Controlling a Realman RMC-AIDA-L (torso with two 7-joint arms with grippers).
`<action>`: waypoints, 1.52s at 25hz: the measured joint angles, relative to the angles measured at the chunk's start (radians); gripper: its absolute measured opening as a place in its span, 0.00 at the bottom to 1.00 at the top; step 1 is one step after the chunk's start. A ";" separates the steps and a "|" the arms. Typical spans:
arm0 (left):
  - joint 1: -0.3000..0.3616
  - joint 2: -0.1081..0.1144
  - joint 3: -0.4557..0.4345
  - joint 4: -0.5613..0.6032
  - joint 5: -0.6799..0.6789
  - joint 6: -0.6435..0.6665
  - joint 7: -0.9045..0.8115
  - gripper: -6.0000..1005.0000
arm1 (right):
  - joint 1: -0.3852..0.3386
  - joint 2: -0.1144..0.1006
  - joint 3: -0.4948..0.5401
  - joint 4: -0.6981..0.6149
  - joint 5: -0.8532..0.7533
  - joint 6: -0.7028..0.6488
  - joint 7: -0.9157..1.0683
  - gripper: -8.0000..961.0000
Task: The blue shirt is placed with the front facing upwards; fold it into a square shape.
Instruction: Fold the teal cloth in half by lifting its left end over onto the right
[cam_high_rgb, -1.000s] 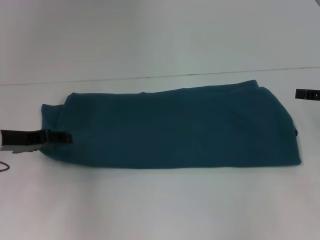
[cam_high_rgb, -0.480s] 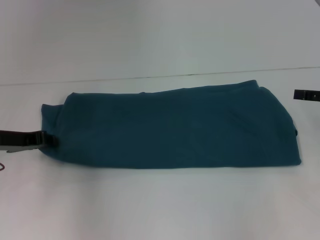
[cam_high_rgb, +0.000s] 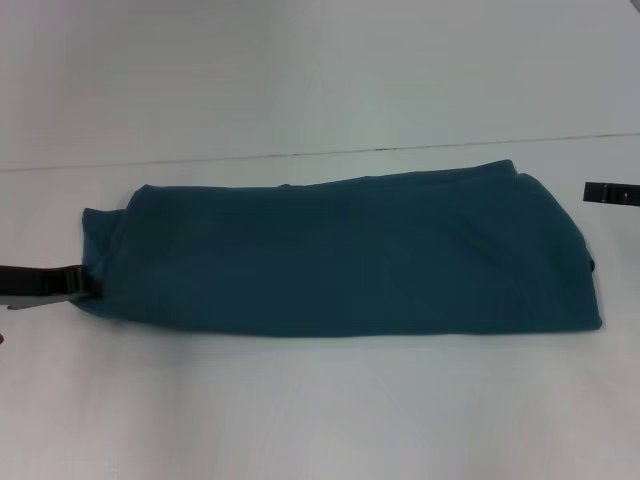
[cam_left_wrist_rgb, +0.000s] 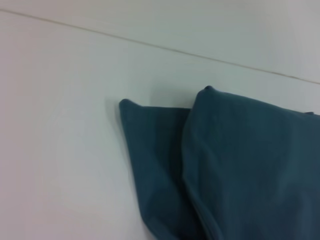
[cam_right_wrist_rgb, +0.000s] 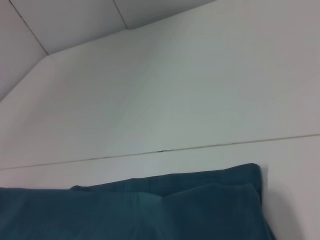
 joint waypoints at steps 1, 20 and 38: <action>0.002 0.000 -0.001 0.001 0.000 0.001 0.001 0.04 | 0.000 0.001 0.000 0.000 0.000 0.000 0.000 0.94; 0.063 0.038 -0.088 0.095 0.040 0.061 0.007 0.04 | 0.011 0.035 0.003 0.004 0.002 0.032 0.000 0.94; 0.091 0.049 -0.155 0.134 0.079 0.089 0.019 0.04 | 0.016 0.041 0.001 0.005 0.002 0.027 -0.001 0.94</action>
